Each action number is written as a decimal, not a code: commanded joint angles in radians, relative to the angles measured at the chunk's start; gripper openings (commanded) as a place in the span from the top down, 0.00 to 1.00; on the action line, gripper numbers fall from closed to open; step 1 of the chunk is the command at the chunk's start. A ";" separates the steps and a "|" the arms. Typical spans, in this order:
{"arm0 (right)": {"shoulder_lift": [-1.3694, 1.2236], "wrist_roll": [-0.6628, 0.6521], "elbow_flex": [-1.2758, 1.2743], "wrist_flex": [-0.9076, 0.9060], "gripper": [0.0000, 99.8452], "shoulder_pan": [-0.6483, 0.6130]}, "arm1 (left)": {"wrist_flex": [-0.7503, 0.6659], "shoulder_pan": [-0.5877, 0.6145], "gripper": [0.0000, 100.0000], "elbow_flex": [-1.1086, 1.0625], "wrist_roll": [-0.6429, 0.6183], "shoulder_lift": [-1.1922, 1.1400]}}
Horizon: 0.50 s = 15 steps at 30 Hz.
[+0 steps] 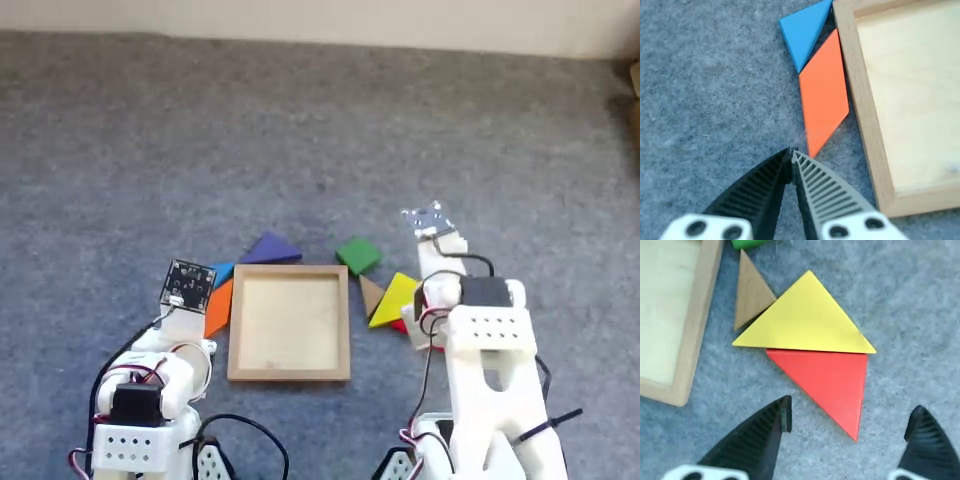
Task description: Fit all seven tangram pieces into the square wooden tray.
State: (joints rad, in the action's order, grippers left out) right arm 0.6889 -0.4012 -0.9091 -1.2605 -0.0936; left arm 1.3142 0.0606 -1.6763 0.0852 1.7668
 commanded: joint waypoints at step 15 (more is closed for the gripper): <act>-0.344 0.011 0.265 -0.139 0.56 -0.033 | 0.005 0.010 0.99 -0.021 0.006 0.048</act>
State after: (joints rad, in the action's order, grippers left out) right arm 0.4219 -0.4012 -0.7265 -1.3909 -0.1120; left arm 1.3142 0.0606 -1.6763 0.0852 1.7668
